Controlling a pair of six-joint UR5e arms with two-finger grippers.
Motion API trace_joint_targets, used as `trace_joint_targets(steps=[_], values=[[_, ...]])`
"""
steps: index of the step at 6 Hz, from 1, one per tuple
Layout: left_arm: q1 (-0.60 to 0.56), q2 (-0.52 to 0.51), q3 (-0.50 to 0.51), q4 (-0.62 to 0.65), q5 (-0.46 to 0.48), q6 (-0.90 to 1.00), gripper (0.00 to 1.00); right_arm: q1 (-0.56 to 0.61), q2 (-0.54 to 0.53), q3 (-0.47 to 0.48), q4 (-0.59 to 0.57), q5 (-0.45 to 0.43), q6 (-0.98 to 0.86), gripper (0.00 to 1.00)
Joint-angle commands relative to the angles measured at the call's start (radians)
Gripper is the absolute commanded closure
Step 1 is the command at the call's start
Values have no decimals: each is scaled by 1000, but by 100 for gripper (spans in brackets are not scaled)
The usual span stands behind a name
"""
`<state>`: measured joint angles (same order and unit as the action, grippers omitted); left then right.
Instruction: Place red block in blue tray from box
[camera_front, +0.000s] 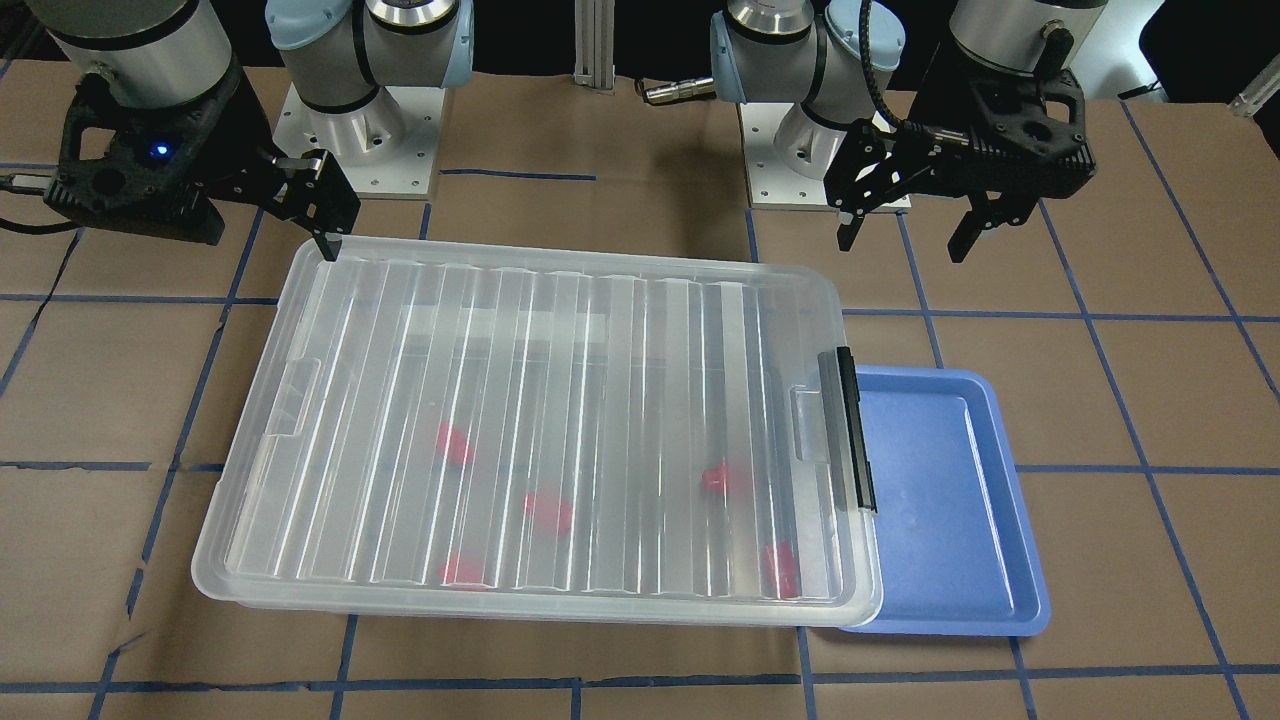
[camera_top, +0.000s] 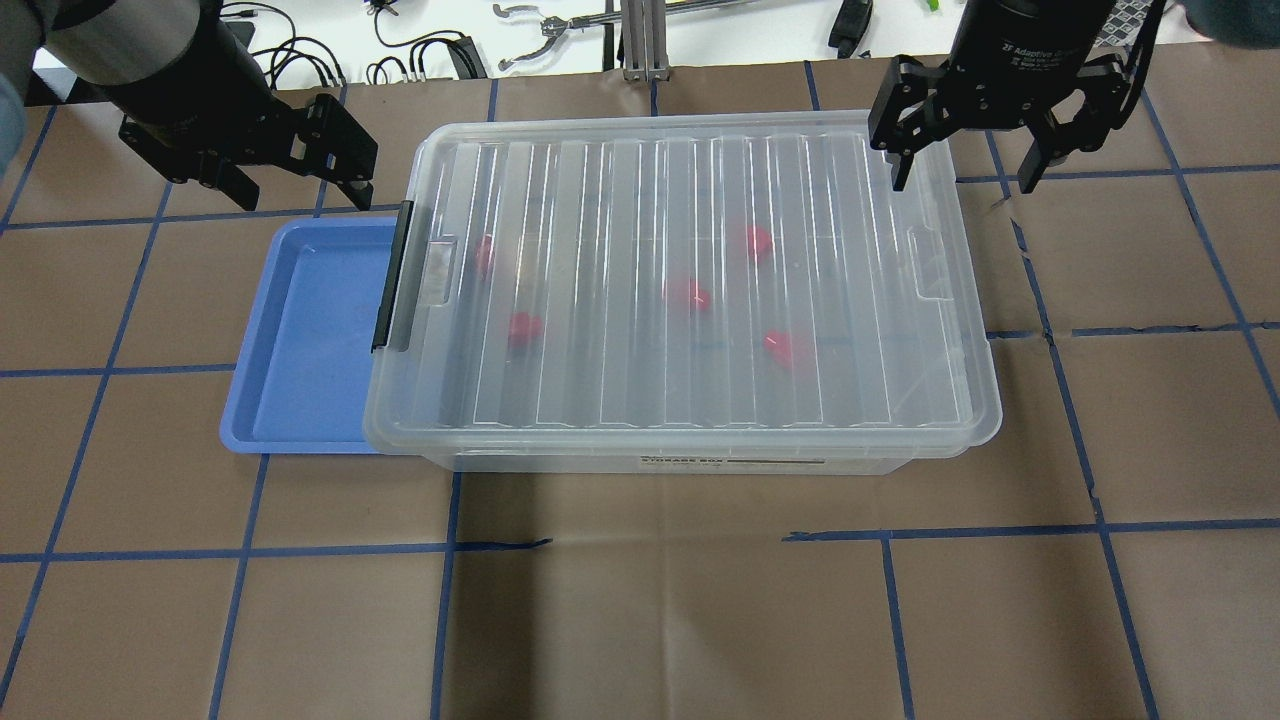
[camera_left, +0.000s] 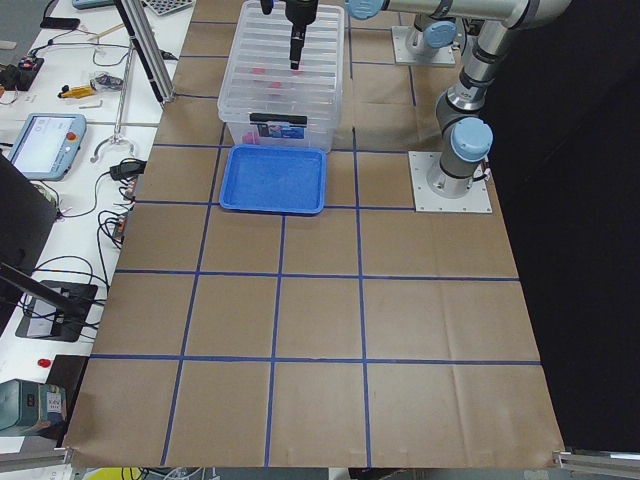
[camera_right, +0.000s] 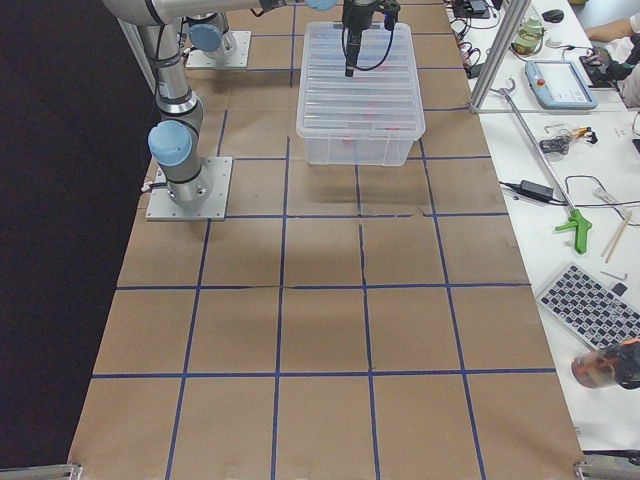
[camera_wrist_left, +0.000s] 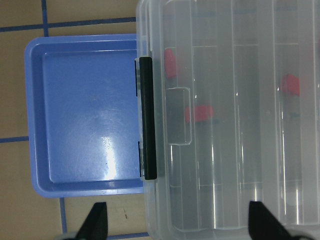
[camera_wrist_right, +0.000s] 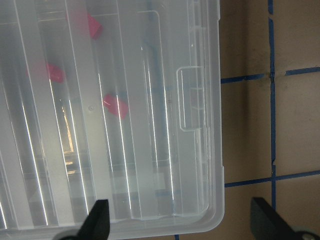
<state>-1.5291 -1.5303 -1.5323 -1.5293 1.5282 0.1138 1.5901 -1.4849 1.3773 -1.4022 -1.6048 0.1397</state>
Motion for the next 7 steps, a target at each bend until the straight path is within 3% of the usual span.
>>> trace_joint_targets(steps=[1, 4, 7], values=[[1, 4, 0, 0, -2, 0, 2, -2, 0, 0, 0, -1, 0, 0], [1, 4, 0, 0, -5, 0, 2, -53, 3, 6, -11, -4, -79, 0], [9, 1, 0, -12, 4, 0, 2, -176, 9, 139, -116, -4, -163, 0]])
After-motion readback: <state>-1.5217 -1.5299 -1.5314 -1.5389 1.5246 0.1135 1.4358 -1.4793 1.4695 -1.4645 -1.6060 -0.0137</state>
